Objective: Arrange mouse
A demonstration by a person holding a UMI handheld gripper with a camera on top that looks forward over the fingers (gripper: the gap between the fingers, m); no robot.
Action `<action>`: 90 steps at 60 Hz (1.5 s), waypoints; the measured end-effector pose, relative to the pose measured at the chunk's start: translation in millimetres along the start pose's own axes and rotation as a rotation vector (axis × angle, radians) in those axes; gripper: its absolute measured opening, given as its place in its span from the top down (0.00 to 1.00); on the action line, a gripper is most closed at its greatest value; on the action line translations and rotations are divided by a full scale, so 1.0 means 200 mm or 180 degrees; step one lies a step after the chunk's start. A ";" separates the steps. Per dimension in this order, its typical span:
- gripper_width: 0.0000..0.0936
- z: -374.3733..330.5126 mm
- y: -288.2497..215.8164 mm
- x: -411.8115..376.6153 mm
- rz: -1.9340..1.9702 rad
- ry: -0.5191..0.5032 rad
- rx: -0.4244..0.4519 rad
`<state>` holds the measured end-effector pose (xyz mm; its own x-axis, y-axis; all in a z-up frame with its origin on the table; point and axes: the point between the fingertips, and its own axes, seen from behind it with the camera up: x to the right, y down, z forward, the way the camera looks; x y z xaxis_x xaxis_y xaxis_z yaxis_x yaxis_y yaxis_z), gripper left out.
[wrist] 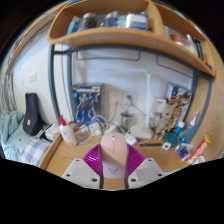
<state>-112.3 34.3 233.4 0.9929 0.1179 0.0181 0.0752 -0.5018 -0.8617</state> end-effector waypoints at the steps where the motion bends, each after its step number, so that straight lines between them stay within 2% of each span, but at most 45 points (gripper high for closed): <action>1: 0.70 -0.02 -0.03 0.05 0.0013 0.0038 0.0059; 8: 0.70 -0.22 -0.14 0.55 -0.0036 0.0353 0.0263; 15: 0.70 -0.24 -0.04 0.95 0.0011 0.0513 0.0280; 23: 0.70 -0.14 0.37 1.32 -0.0071 0.0715 -0.0198; 35: 0.69 0.06 1.05 1.45 0.0134 0.0588 -0.0939; 46: 0.67 0.15 1.41 1.38 0.0189 0.0392 -0.1335; 52: 0.63 0.16 1.41 1.37 0.0239 0.0396 -0.1258; 62: 0.53 0.16 1.41 1.39 0.0246 0.0395 -0.1368; 65: 0.46 0.15 1.41 1.40 0.0241 0.0430 -0.1412; 67: 0.37 0.14 1.41 1.41 0.0257 0.0462 -0.1452; 68: 0.37 0.14 1.41 1.41 0.0260 0.0457 -0.1470; 69: 0.26 0.13 1.40 1.40 0.0257 0.0444 -0.1481; 72: 0.18 0.11 1.38 1.39 0.0259 0.0426 -0.1493; 83: 0.17 -0.06 1.06 1.35 0.0276 0.0429 -0.1316; 90: 0.17 -0.19 0.79 1.35 0.0321 0.0502 -0.1027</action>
<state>170.4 -45.1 121.8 0.9969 -0.0669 0.0408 -0.0234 -0.7514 -0.6594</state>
